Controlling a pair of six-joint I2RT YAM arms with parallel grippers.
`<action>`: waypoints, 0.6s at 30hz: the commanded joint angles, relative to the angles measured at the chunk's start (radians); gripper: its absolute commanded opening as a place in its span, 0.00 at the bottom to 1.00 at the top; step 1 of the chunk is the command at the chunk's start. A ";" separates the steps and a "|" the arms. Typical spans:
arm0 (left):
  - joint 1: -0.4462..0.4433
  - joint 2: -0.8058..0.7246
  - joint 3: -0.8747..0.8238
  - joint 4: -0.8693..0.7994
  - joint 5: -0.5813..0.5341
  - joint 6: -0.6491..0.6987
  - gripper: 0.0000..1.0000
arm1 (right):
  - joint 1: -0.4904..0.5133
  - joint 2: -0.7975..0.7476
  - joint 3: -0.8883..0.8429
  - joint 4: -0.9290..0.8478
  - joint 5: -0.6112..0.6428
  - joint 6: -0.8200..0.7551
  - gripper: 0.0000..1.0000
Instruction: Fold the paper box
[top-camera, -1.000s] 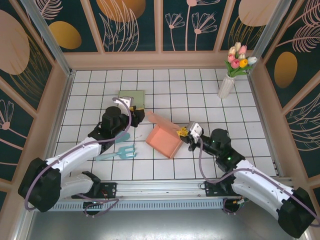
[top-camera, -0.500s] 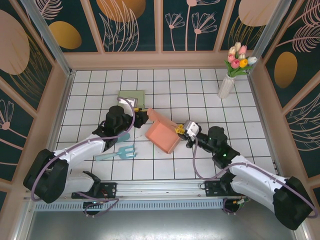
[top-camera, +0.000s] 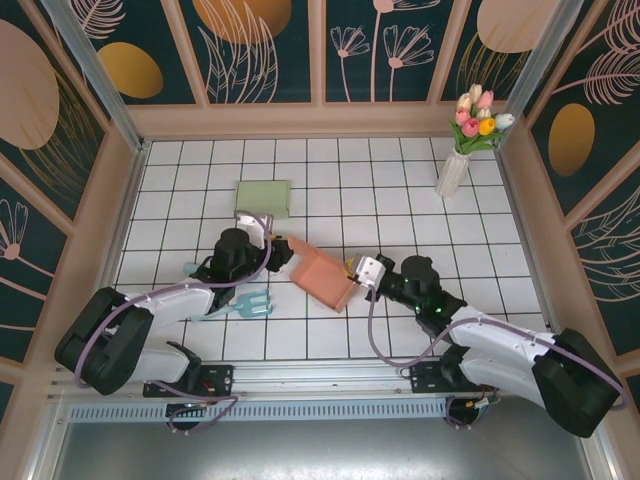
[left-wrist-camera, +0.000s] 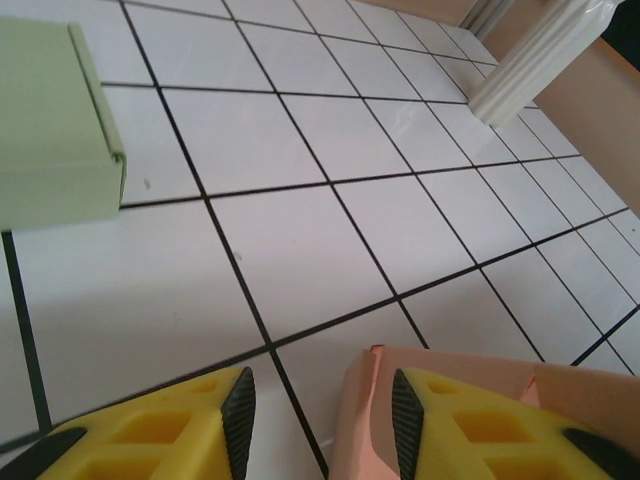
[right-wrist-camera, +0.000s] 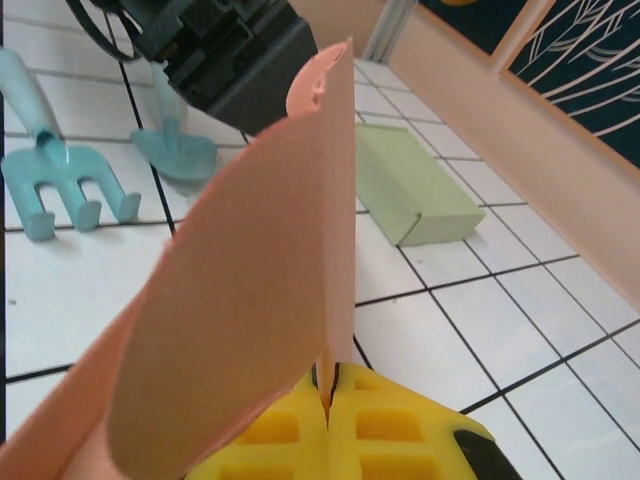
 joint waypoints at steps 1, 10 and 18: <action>-0.005 0.010 -0.018 0.137 0.110 -0.070 0.42 | 0.027 0.049 0.029 -0.003 0.069 -0.035 0.00; -0.049 0.006 -0.079 0.111 0.007 -0.090 0.40 | 0.110 0.137 0.054 -0.045 0.223 -0.089 0.00; -0.049 -0.037 -0.177 0.025 -0.265 -0.131 0.41 | 0.167 0.119 0.067 -0.134 0.342 -0.134 0.02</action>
